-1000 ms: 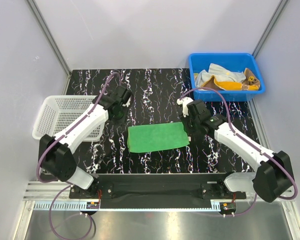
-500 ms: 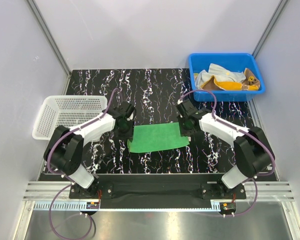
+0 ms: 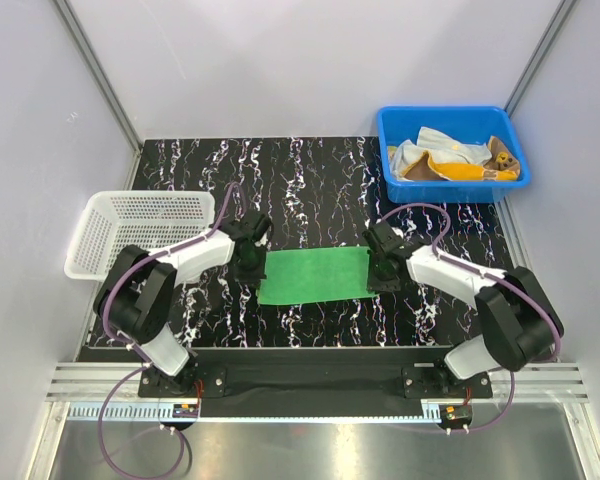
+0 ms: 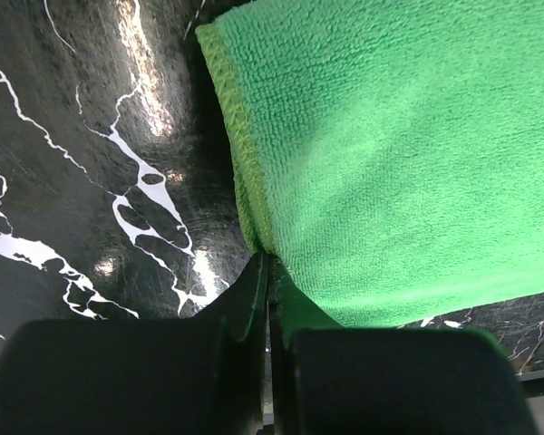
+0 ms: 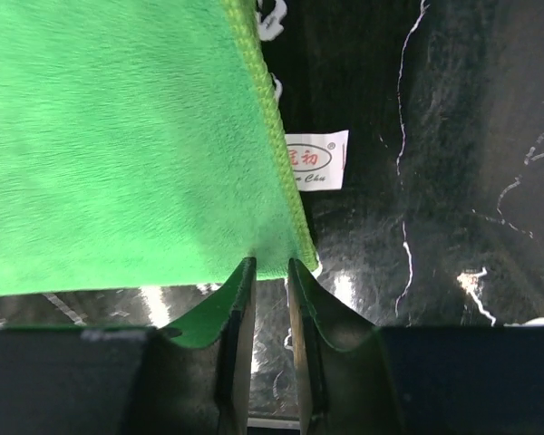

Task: Fold and stack the towels
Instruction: Fold the towel

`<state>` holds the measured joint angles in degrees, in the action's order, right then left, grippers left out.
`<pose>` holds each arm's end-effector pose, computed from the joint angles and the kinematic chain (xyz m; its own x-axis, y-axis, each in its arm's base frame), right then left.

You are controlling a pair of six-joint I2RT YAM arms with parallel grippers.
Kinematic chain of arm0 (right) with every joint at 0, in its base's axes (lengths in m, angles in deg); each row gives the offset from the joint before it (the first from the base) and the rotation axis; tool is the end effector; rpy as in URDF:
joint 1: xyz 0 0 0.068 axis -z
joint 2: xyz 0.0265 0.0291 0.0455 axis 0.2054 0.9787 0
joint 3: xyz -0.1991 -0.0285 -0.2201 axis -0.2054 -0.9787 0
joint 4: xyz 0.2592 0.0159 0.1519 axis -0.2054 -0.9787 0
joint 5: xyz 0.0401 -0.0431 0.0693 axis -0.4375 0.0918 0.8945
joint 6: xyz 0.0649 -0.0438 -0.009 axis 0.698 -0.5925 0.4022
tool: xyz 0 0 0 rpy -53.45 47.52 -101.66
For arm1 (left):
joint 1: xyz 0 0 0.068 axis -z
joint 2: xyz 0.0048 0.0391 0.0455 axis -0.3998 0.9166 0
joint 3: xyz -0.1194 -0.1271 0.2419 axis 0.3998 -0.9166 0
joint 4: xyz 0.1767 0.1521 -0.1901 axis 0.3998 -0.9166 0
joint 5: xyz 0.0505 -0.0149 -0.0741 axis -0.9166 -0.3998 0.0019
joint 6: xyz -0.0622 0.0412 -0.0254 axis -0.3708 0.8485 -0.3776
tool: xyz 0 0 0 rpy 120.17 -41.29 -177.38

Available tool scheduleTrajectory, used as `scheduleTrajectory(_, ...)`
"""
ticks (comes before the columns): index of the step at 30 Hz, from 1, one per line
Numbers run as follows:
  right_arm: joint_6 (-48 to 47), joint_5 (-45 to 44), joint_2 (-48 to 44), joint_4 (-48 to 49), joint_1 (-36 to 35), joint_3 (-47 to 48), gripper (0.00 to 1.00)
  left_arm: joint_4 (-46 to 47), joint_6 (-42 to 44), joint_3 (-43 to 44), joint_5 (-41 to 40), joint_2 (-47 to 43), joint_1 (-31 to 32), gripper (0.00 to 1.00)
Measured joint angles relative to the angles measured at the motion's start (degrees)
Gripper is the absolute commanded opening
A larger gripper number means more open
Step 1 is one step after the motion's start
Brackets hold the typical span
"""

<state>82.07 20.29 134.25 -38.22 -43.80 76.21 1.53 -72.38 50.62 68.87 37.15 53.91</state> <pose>0.2620 0.1556 0.1379 -0.9385 0.0608 -0.3398 0.0228 0.9931 0.1148 0.2891 -0.1705 0.1332 -0.9743 0.0436 -0.2209 0.0743 0.9884 -0.1328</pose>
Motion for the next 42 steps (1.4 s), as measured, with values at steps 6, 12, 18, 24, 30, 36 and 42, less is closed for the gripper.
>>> scheduleTrajectory(6,1.36,0.04,-5.33,-0.74,0.00,0.31,0.29,-2.12,-0.07,2.01,-1.88,0.00,-0.37,0.37)
scheduleTrajectory(12,0.83,0.72,-7.65,-0.28,0.00,1.42,0.33,-3.39,0.04,4.74,-2.64,-0.63,-1.42,0.58)
scheduleTrajectory(18,-2.14,3.19,-6.75,2.45,0.00,2.01,0.33,-0.85,0.74,4.59,0.79,-0.87,-1.84,0.62)
scheduleTrajectory(24,-4.68,4.74,-5.97,4.52,0.00,2.25,0.35,2.64,0.96,2.12,2.60,-0.48,-2.69,0.62)
scheduleTrajectory(30,-6.60,4.74,-6.43,4.81,0.00,2.25,0.35,4.92,0.42,-1.75,3.02,-0.59,-3.63,0.60)
scheduleTrajectory(36,-7.41,4.76,-7.80,4.90,0.00,2.25,0.36,8.13,-0.52,-2.45,4.66,-0.42,-4.17,0.48)
scheduleTrajectory(42,-7.58,4.79,-9.49,4.90,0.00,2.25,0.36,10.43,-1.95,-2.95,5.42,0.02,-4.20,0.26)
